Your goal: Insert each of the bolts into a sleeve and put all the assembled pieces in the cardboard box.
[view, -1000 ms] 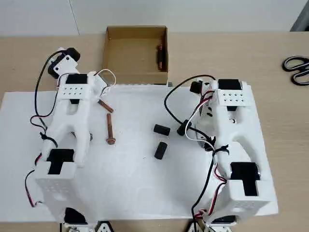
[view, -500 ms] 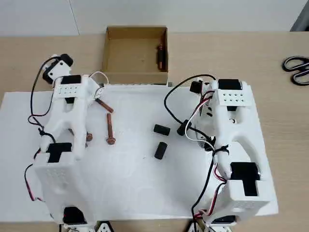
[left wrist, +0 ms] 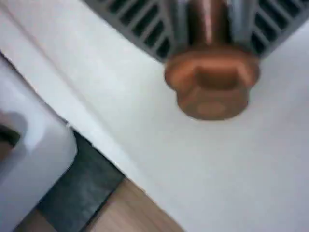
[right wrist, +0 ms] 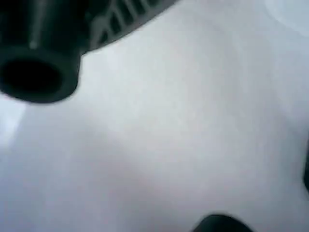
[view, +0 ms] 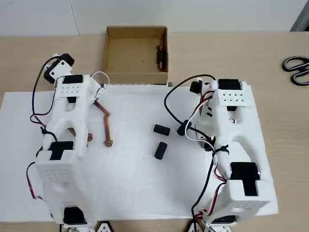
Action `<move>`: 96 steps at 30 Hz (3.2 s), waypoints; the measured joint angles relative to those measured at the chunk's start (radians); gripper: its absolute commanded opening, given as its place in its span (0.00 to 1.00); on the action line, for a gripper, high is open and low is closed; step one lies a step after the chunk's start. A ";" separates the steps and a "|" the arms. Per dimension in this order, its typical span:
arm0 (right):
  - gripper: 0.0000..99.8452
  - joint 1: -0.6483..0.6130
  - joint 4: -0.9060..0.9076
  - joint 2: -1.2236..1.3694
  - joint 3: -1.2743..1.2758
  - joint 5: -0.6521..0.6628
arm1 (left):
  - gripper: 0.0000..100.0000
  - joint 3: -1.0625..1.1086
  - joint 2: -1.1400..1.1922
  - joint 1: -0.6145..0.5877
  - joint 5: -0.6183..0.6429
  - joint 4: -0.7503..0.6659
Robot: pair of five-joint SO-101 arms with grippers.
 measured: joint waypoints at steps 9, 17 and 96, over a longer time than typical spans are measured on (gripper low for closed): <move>0.01 0.000 0.000 0.000 0.000 0.000 | 0.01 0.000 0.000 0.000 0.000 0.000; 0.00 -0.037 0.005 -0.091 0.002 0.000 | 0.01 -0.095 -0.028 0.015 0.000 0.149; 0.00 -0.822 -0.677 -1.683 1.148 -0.255 | 0.01 1.057 -1.889 0.531 -0.114 -0.015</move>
